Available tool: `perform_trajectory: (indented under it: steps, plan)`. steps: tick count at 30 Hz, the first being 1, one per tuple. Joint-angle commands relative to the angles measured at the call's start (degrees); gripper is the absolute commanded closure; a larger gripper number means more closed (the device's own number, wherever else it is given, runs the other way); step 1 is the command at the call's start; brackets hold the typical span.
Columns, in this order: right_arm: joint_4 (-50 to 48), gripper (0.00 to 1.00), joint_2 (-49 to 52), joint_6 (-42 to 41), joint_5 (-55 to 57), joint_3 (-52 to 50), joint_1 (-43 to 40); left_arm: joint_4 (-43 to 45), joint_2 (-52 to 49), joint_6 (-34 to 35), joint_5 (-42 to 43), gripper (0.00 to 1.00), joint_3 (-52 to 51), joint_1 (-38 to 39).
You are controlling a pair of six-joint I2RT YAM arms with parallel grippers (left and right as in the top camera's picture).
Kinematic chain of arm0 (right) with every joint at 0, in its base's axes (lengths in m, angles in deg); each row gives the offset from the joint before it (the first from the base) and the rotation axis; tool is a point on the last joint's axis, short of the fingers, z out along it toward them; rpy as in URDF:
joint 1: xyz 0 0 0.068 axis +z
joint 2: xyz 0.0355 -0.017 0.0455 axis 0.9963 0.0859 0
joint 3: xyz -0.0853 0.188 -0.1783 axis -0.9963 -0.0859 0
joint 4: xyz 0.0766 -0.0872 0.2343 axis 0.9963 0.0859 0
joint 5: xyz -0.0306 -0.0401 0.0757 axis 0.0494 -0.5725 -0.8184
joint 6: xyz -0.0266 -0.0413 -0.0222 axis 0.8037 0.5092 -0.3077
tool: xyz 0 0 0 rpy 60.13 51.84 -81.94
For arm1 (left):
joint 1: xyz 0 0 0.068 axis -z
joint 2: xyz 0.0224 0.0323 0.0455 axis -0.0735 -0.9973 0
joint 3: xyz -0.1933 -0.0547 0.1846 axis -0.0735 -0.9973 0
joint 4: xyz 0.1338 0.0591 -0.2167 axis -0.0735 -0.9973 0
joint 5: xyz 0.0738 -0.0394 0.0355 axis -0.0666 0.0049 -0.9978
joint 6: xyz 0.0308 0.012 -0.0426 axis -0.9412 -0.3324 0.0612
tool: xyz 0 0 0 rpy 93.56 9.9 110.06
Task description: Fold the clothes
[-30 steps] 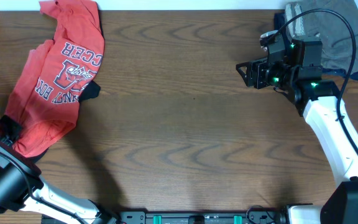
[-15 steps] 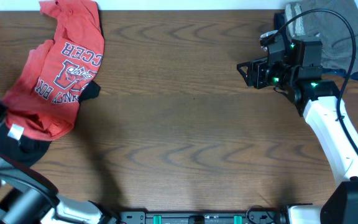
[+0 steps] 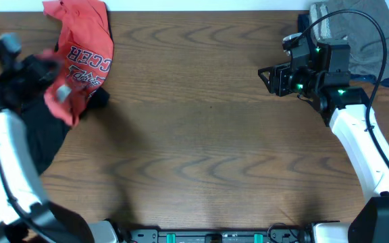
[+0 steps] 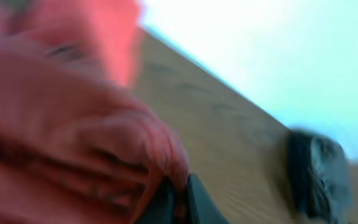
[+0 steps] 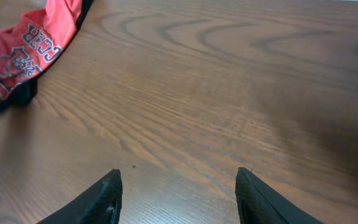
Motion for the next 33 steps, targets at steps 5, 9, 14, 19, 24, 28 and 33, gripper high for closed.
perform_trajectory:
  steps: [5,9,14,19,24,28,33]
  plan:
    - [-0.4,0.36,-0.1,-0.4,-3.5,1.4,0.6,16.6,5.3,9.6,0.8,0.94,1.1,16.9]
    - [-0.8,0.33,-2.0,-0.4,-5.3,1.4,-0.1,29.6,5.3,16.0,0.7,0.94,1.1,23.1]
    - [-0.6,0.32,-7.4,-0.4,-5.5,1.4,-0.9,43.5,5.3,23.0,0.6,0.94,1.1,28.5]
    - [0.6,0.30,-13.6,-0.4,-5.4,1.4,0.0,52.4,5.3,27.3,-0.3,0.94,1.1,32.3]
    - [1.4,0.28,-15.3,-0.4,-5.4,1.4,2.1,52.3,5.3,27.7,-0.2,0.94,1.1,34.2]
    - [1.4,0.27,-14.1,-0.4,-5.4,1.4,5.0,51.6,5.3,27.7,-0.2,0.94,1.1,35.6]
    - [0.3,0.27,-10.6,-0.4,-5.4,1.4,9.0,51.7,5.3,27.7,-0.2,0.94,1.1,36.7]
